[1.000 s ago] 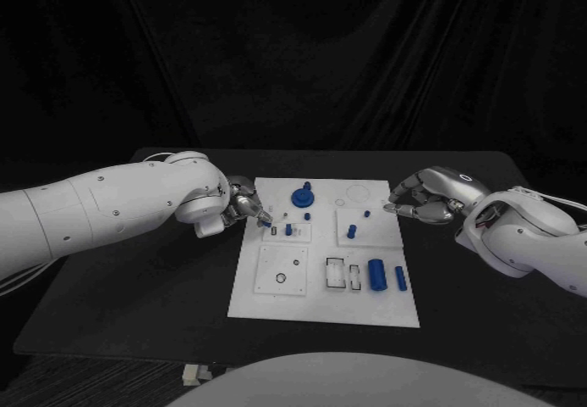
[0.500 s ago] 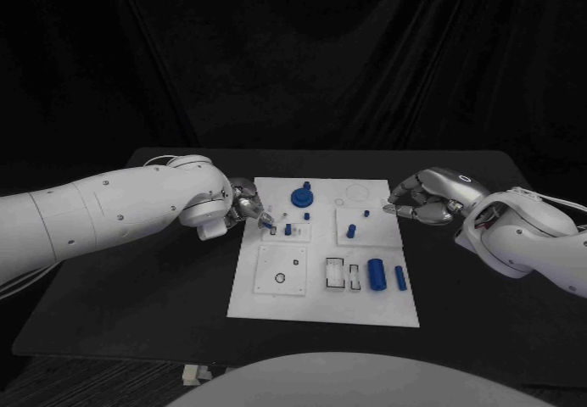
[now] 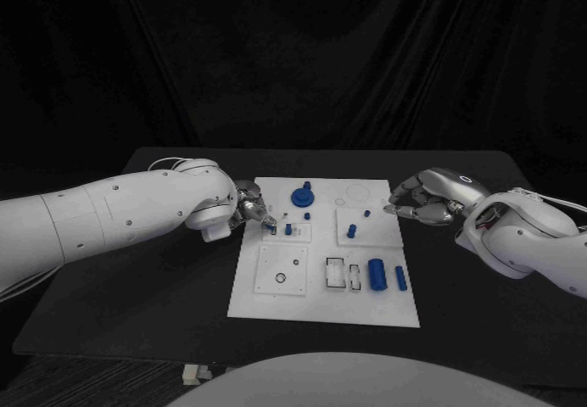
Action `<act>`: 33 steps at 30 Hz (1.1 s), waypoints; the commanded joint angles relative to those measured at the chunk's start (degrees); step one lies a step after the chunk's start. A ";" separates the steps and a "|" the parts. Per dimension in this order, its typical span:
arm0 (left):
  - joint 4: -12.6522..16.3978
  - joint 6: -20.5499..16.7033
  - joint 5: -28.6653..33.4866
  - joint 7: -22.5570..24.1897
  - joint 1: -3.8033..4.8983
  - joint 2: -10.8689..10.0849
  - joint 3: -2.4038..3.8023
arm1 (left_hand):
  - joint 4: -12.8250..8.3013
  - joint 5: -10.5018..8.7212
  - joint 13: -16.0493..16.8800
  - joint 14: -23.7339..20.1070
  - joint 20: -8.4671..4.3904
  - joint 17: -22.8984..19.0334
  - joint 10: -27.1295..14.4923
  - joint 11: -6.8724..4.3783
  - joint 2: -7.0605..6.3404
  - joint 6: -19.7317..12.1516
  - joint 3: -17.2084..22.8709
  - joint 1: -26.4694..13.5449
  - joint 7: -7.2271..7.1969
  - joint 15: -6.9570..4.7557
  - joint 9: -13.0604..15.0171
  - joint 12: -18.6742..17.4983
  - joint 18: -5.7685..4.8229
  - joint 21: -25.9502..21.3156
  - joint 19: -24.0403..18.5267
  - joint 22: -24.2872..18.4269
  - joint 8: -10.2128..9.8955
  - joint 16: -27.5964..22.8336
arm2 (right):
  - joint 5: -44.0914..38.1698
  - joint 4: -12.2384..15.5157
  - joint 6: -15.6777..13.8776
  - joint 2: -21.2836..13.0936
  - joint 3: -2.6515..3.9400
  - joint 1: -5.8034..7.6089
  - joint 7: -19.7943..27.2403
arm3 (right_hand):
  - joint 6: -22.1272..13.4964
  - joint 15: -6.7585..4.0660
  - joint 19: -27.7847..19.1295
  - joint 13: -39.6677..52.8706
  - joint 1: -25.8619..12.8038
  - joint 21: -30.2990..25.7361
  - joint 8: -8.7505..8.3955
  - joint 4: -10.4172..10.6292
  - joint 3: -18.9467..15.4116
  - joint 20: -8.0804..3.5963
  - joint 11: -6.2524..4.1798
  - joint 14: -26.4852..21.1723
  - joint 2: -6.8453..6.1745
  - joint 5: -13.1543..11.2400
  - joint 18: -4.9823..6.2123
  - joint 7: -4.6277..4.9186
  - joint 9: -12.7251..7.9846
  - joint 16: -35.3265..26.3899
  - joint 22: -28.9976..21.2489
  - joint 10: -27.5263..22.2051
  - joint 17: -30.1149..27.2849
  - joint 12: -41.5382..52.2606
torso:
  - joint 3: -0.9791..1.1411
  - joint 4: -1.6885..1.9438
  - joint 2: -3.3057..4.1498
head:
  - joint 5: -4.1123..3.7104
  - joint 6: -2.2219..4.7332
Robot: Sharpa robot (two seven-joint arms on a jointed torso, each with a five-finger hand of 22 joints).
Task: Assemble the parts on the task board
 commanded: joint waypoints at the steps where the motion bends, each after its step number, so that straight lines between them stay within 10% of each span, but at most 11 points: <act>1: -0.36 0.43 -1.08 0.69 -0.44 0.30 0.02 | -2.07 -0.23 14.97 6.06 0.14 15.08 6.09 -0.27 -0.01 0.09 2.38 -0.47 -0.17 -0.04 0.05 0.15 0.39 -0.25 -0.31 11.04 0.12 0.15 | -0.11 0.16 -0.12 -0.11 0.03 -0.15 -0.83 | 0.29 0.23 -0.34 15.10 0.13 -0.25 -0.29 0.12 -0.08 -0.14 0.27 6.00 0.44 0.28 0.69 0.06 0.05 0.15 10.55 5.89 15.10 0.14 | 0.00 0.06 -0.03 | -0.26 -0.01; 33: -2.05 0.91 -1.15 1.17 -1.55 1.78 0.02 | -1.98 -0.31 14.97 6.06 0.13 15.08 6.09 -0.28 0.19 0.11 2.46 -0.64 -0.17 -0.05 0.01 0.15 0.48 -0.59 -0.53 10.93 0.10 0.15 | 0.05 -0.11 0.34 0.10 0.03 -0.25 -0.74 | 0.31 0.23 -0.37 15.10 0.28 -0.33 -0.31 0.05 -0.05 -0.14 0.26 6.00 0.49 0.37 0.70 0.06 0.07 0.15 10.53 5.89 15.10 0.14 | -0.01 0.04 0.00 | -0.01 -0.01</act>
